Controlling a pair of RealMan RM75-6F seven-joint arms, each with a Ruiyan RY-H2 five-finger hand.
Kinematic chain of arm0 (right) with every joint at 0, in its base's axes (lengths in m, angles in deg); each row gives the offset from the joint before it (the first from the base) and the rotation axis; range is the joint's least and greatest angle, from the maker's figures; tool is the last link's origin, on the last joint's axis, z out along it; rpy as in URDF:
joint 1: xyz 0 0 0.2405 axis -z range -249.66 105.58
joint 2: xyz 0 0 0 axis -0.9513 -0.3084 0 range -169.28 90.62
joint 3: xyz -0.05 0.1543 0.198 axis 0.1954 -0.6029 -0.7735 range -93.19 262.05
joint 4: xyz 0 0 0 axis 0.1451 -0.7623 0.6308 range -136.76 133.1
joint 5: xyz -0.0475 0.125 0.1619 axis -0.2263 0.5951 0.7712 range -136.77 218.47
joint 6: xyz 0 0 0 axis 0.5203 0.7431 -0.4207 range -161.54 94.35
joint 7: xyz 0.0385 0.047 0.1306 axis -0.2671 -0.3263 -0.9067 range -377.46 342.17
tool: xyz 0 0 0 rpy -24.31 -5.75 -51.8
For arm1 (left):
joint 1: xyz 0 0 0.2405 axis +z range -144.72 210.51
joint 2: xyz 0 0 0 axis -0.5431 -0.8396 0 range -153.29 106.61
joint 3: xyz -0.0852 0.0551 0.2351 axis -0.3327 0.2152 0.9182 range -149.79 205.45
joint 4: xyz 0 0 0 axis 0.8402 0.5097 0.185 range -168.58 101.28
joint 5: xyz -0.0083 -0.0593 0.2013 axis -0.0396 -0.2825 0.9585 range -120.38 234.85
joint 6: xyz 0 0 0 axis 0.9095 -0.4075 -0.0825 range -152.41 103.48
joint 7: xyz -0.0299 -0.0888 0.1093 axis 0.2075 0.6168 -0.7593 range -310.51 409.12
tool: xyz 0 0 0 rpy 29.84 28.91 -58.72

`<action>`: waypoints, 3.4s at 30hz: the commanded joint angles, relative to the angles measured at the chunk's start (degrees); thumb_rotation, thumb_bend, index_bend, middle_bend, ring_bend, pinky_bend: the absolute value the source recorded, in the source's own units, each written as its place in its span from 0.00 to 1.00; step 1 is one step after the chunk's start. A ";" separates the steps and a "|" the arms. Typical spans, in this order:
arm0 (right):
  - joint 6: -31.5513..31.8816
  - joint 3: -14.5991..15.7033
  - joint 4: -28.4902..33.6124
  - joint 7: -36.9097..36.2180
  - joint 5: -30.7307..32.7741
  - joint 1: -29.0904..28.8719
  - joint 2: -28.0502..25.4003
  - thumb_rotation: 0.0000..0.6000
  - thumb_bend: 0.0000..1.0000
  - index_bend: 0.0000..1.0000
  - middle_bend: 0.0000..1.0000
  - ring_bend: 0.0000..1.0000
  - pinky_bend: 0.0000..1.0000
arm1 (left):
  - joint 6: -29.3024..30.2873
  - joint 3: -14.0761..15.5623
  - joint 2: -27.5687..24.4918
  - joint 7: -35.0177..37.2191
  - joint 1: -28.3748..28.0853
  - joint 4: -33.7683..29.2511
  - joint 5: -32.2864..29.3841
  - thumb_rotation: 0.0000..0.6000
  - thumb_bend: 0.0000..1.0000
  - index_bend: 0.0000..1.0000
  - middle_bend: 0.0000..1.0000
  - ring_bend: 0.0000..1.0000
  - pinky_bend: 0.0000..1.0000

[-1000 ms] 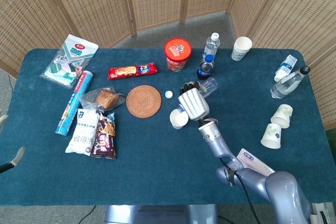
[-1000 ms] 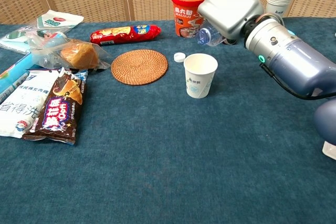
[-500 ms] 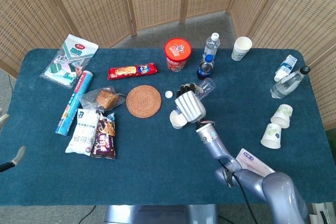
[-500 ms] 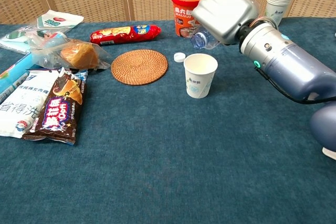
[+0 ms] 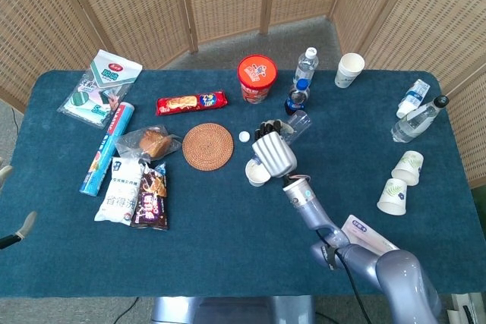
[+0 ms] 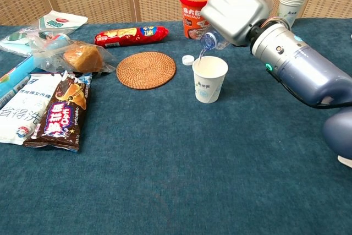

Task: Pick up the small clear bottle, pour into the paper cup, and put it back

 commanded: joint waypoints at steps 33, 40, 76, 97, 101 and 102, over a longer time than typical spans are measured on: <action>-7.88 -5.27 18.98 -6.87 10.24 3.92 -8.87 1.00 0.26 0.59 0.59 0.64 0.56 | -0.09 -0.02 0.62 -0.40 -0.42 -0.13 0.48 0.61 0.38 0.08 0.07 0.00 0.04; -8.17 -7.82 25.82 -10.90 15.22 6.11 -12.98 1.00 0.26 0.58 0.59 0.62 0.55 | -0.32 -0.13 0.70 -0.58 -0.82 -0.36 0.80 0.62 0.38 0.08 0.07 0.00 0.04; -20.53 -12.46 38.80 -59.13 31.08 22.29 -31.91 1.00 0.26 0.55 0.55 0.53 0.52 | -1.89 1.03 -0.22 -4.76 -1.66 -5.01 2.57 0.61 0.38 0.08 0.07 0.00 0.04; -23.27 -9.67 22.95 -79.45 19.16 22.03 -25.32 1.00 0.26 0.53 0.51 0.45 0.36 | -0.55 1.70 -0.58 -4.95 -0.32 -5.44 2.73 0.62 0.38 0.08 0.07 0.00 0.04; -22.15 -9.54 22.11 -81.23 17.83 22.20 -25.09 1.00 0.26 0.53 0.51 0.44 0.36 | -0.48 1.62 -0.69 -5.10 -0.42 -5.56 3.06 0.62 0.38 0.08 0.07 0.00 0.04; -22.10 -9.46 21.93 -81.52 17.66 22.21 -25.07 1.00 0.26 0.53 0.50 0.44 0.35 | -0.52 1.62 -0.69 -5.16 -0.45 -5.61 3.13 0.62 0.38 0.08 0.07 0.00 0.04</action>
